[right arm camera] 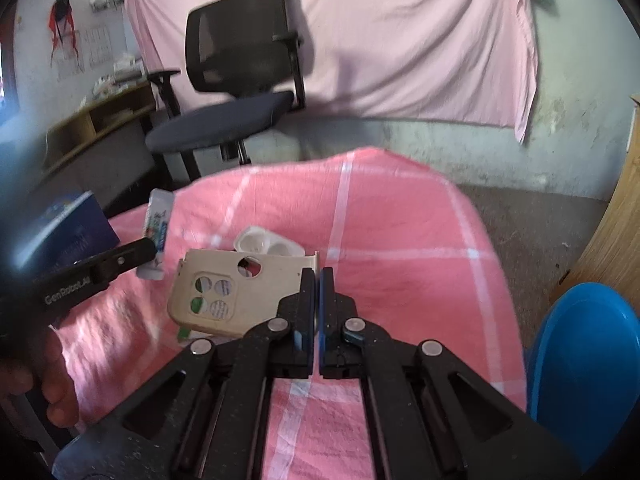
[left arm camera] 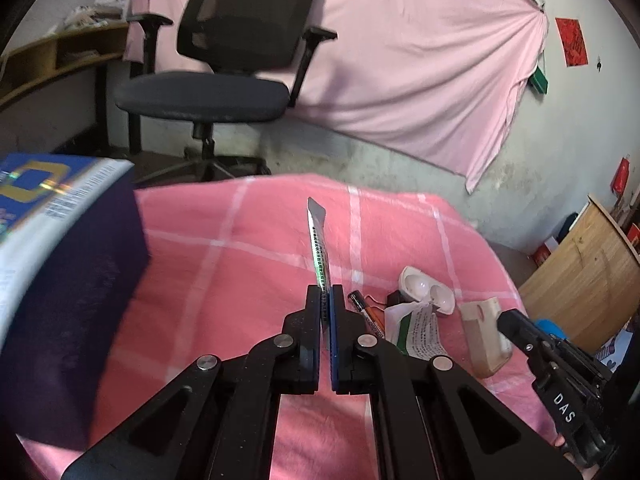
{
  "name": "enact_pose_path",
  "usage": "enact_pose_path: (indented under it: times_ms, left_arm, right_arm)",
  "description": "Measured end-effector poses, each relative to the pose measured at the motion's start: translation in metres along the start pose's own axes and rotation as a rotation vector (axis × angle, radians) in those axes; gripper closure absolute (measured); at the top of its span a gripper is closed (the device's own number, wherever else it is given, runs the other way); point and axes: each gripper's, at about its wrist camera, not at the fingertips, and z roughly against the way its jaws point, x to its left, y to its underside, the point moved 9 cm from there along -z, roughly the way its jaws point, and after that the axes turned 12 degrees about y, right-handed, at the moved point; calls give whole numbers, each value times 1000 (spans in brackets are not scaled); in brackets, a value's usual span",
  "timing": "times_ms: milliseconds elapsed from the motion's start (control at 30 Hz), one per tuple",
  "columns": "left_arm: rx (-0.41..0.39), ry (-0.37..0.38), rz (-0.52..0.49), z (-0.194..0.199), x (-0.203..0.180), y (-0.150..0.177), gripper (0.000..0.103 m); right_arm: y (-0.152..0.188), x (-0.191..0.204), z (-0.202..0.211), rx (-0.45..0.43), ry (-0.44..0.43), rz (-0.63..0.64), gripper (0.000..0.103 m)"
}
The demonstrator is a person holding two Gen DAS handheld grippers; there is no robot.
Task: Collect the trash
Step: 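Carry the tube and phone case in both grippers over the blue basin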
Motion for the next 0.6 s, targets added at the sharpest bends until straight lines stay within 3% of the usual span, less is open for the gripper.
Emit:
enact_pose_path:
  times_ms: [267,600]
  left_arm:
    - [-116,-54,-109,44,-29,-7,101]
    - [-245,-6,-252,83,-106,-18,101]
  right_arm:
    - [-16,-12,40,-170,-4,-76,88]
    - [-37,-50,113,-414,55,-150,88]
